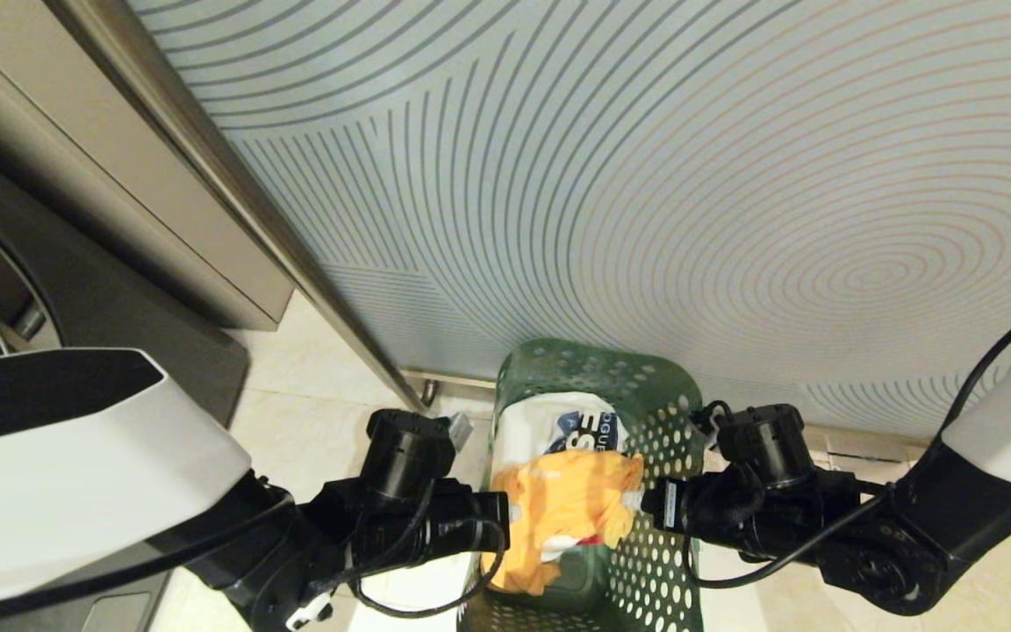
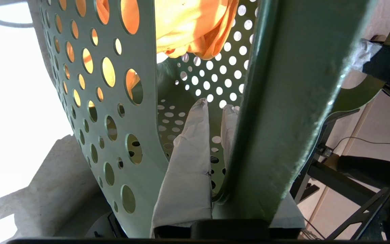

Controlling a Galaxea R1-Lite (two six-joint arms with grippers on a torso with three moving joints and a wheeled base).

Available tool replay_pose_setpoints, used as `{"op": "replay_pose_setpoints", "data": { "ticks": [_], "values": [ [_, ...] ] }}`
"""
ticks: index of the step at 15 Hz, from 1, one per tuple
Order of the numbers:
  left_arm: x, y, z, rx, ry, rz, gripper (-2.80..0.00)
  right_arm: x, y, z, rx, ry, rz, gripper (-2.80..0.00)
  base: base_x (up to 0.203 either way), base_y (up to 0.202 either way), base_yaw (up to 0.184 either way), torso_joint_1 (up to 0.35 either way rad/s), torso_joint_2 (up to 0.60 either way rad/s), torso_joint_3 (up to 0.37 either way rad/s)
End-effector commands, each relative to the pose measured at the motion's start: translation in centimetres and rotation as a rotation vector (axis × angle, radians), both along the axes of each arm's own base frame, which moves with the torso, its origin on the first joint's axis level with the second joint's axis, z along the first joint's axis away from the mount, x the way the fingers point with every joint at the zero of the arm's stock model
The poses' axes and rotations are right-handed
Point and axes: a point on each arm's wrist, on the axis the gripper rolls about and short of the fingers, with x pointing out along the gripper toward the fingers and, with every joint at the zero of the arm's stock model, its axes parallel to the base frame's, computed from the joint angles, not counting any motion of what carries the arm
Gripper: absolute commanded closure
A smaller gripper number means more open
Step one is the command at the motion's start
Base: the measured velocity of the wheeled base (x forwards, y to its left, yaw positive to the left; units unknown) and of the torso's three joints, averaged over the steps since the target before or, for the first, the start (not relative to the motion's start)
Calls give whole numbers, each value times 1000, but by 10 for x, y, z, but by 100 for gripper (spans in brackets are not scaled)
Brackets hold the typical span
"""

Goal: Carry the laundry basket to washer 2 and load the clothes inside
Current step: Pick up the clothes basket and put it beside the washing machine

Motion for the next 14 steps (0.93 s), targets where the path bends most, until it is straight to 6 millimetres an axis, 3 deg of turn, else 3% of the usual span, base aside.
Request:
{"op": "replay_pose_setpoints", "data": {
  "ticks": [1,14],
  "values": [
    [-1,-1,1,-6,-3,-3,0,-1,0,1,6,-1,-1,0,0,0,0,0,0,0],
    [-11,-11,-2,-23,-60,-39,0,-9,-3,-3,-8,18,1,0,0,0,0,0,0,0]
  ]
}}
